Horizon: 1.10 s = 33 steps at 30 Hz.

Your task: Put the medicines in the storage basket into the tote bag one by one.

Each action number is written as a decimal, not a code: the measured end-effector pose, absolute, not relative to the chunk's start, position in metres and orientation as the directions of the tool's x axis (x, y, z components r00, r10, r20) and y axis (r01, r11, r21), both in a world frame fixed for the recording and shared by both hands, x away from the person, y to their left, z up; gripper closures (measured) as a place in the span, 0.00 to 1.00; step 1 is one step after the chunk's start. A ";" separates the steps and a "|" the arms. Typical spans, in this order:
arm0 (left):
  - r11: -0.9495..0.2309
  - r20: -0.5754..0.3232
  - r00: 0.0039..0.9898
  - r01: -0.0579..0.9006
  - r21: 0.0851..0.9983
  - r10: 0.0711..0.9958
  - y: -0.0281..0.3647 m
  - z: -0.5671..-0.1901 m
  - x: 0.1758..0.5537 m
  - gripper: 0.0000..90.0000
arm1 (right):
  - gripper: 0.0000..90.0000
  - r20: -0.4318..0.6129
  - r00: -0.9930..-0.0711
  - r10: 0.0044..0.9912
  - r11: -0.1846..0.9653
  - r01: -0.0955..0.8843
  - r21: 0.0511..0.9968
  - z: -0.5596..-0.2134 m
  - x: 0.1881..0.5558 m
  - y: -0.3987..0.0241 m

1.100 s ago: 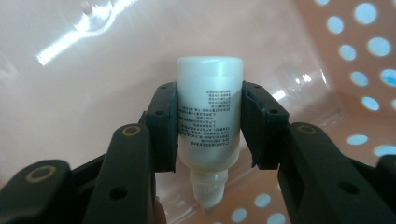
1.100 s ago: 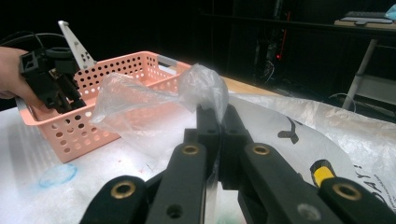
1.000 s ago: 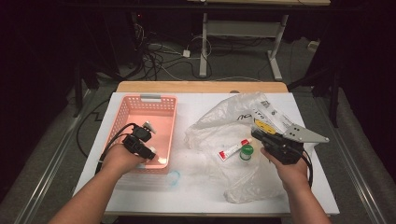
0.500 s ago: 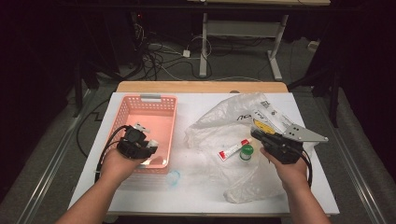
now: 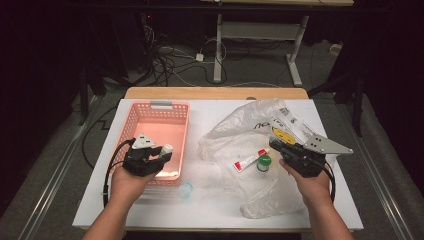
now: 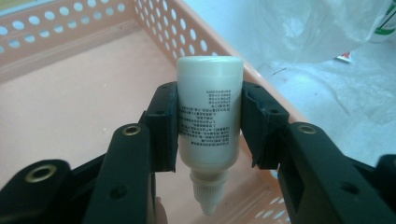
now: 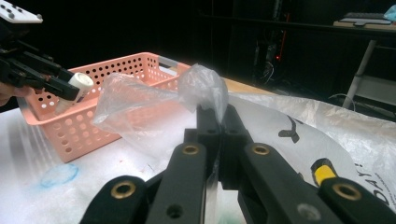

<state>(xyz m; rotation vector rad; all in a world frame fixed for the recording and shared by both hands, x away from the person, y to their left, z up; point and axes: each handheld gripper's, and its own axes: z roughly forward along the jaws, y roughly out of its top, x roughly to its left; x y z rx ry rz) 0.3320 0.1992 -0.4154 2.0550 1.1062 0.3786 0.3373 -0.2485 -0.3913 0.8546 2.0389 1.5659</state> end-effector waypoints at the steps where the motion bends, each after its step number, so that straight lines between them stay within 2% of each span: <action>1: -0.332 -0.087 0.582 0.573 0.750 0.809 0.199 -0.416 0.330 0.64 | 1.00 0.027 -0.720 0.694 0.175 0.206 0.963 -0.391 0.337 -0.248; 3: -0.331 -0.067 0.580 0.552 0.765 0.812 0.199 -0.415 0.326 0.64 | 1.00 0.027 -0.721 0.692 0.176 0.205 0.963 -0.391 0.337 -0.248; 5: -0.304 -0.095 0.594 0.535 0.789 0.799 0.201 -0.414 0.324 0.64 | 1.00 0.026 -0.721 0.693 0.177 0.204 0.963 -0.391 0.337 -0.248; 11: -0.248 -0.104 0.602 0.472 0.846 0.792 0.205 -0.410 0.316 0.64 | 1.00 0.024 -0.718 0.695 0.174 0.201 0.964 -0.391 0.337 -0.249; 14: -0.201 -0.148 0.615 0.461 0.864 0.775 0.210 -0.411 0.314 0.64 | 1.00 0.017 -0.719 0.694 0.178 0.194 0.965 -0.391 0.337 -0.249; 28: -0.123 -0.152 0.647 0.359 0.925 0.747 0.205 -0.387 0.297 0.64 | 1.00 0.014 -0.721 0.693 0.180 0.192 0.965 -0.392 0.337 -0.250; 33: -0.107 -0.173 0.664 0.359 0.927 0.727 0.199 -0.387 0.295 0.64 | 1.00 0.012 -0.729 0.684 0.187 0.191 0.964 -0.391 0.338 -0.249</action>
